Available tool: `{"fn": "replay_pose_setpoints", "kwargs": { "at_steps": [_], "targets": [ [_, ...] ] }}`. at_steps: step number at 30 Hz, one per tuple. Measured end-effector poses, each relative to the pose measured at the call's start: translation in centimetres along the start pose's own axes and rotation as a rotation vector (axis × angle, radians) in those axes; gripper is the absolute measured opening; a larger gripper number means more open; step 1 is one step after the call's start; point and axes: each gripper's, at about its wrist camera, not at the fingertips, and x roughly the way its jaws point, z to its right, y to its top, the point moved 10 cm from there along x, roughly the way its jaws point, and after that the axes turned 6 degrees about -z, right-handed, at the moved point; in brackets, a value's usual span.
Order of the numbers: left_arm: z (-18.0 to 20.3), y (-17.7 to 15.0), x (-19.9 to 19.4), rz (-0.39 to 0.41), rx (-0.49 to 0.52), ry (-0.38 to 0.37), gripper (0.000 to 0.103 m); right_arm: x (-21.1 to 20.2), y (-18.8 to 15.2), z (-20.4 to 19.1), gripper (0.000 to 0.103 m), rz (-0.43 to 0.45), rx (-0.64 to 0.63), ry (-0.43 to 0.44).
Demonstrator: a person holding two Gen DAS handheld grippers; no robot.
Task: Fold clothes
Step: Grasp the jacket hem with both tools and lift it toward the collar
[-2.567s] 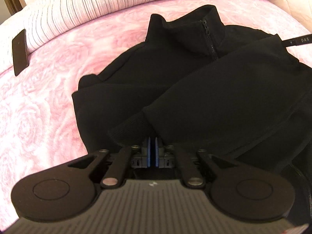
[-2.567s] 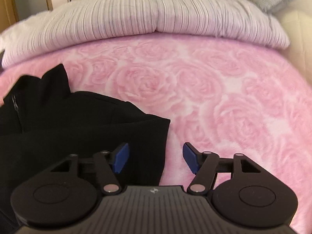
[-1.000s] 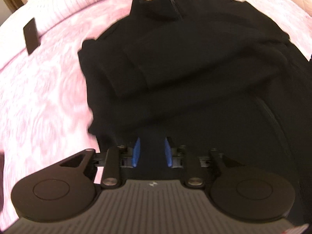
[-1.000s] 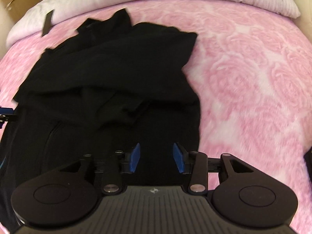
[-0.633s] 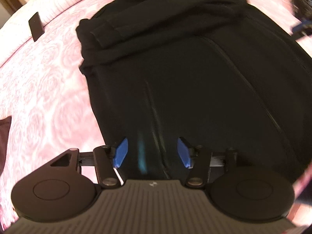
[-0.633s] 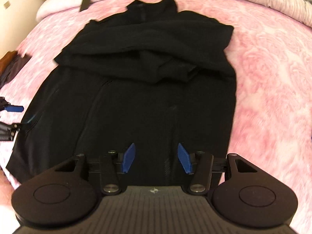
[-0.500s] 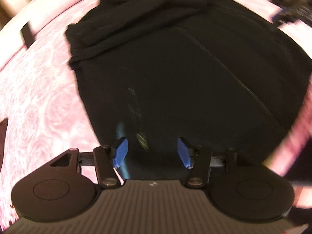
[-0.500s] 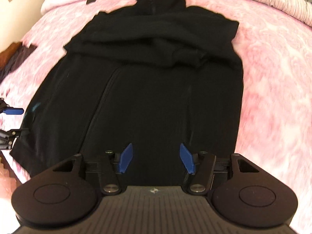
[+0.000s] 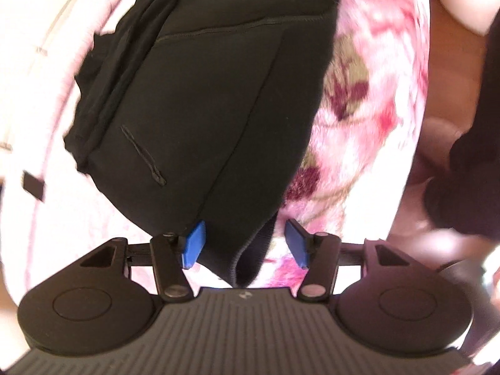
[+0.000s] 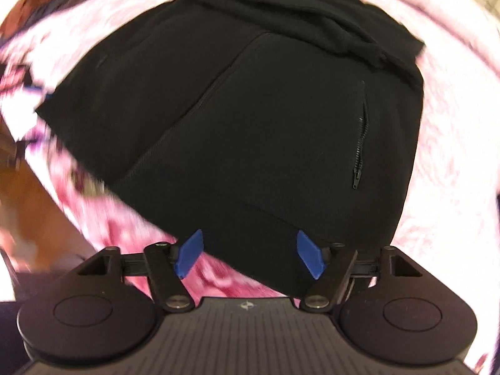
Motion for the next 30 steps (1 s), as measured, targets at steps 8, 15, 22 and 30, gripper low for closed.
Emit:
{"fn": "replay_pose_setpoints", "kwargs": {
  "at_steps": [8,15,22,30],
  "targets": [
    [-0.9,0.5,1.1,0.015,0.066,0.112,0.063,1.1,-2.8,-0.1,0.075,0.048,-0.274,-0.131],
    [-3.0,0.3,2.5,-0.002,0.056,0.184,0.058,1.7,-4.9,0.4,0.078,0.109,-0.516,-0.242],
    [-6.0,0.1,3.9,-0.029,0.011,0.254,0.056,1.5,-5.3,3.5,0.067,0.163,-0.608,-0.403],
    [-5.3,0.0,3.6,-0.047,0.037,0.266,0.038,2.2,-5.2,3.4,0.065,0.208,-0.792,-0.507]
  ]
}}
